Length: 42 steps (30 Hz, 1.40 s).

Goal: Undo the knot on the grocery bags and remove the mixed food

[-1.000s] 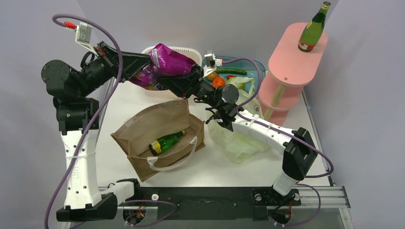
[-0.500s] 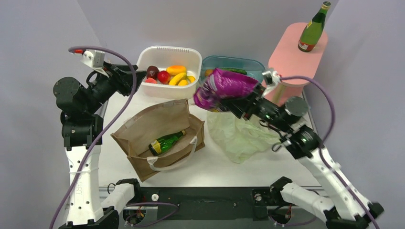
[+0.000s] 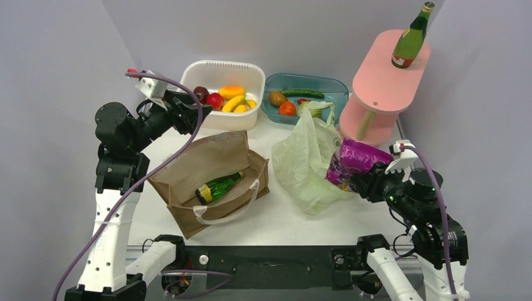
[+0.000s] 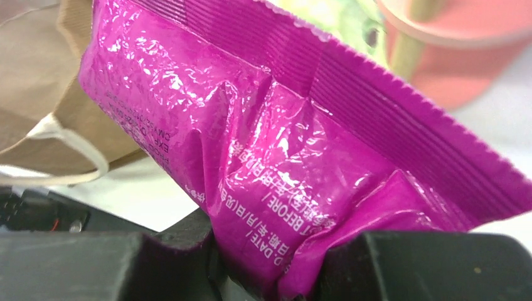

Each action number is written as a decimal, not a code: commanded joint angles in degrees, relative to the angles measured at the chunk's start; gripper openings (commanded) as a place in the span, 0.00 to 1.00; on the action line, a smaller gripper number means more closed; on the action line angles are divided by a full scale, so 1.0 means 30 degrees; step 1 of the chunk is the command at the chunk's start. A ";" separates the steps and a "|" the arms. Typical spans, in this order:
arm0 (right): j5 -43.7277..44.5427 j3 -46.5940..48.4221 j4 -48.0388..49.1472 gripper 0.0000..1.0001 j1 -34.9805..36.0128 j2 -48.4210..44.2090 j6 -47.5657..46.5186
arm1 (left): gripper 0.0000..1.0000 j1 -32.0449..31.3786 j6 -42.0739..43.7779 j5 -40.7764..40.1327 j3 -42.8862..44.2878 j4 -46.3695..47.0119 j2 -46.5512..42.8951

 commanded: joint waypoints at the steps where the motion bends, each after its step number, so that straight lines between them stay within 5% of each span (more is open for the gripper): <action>1: 0.0656 0.0394 0.0228 0.00 -0.3018 -0.0500 0.1846 | 0.51 -0.0860 0.1044 -0.0858 0.0021 0.0701 -0.0110; 14: 0.0225 -0.0029 0.0100 0.00 -1.0807 -0.0156 0.6857 | 0.52 -0.1334 0.1261 0.0040 0.0293 0.0628 -0.0411; 20: 0.5021 0.3529 -0.1514 0.00 -1.1541 0.2923 0.5460 | 0.52 -0.1494 0.0904 0.0469 0.0020 0.0904 -0.0560; 24: 0.2057 0.4688 -0.0604 0.00 -1.4454 0.5442 0.5345 | 0.52 -0.1530 0.0520 0.0636 -0.0086 0.1079 -0.0830; 28: -0.4944 0.5305 0.0281 0.00 -1.9447 0.8906 0.5686 | 0.52 -0.1586 -0.0349 0.0376 0.0141 0.1006 -0.1044; 33: -0.8353 0.7039 0.2110 0.00 -1.9744 1.1698 0.6321 | 0.52 -0.1605 -0.1247 0.0119 0.0283 0.1080 -0.0959; 42: -0.9487 0.6650 0.8260 0.00 -1.8846 1.3896 1.0353 | 0.52 -0.1655 -0.1980 -0.0006 -0.0062 0.1428 -0.0384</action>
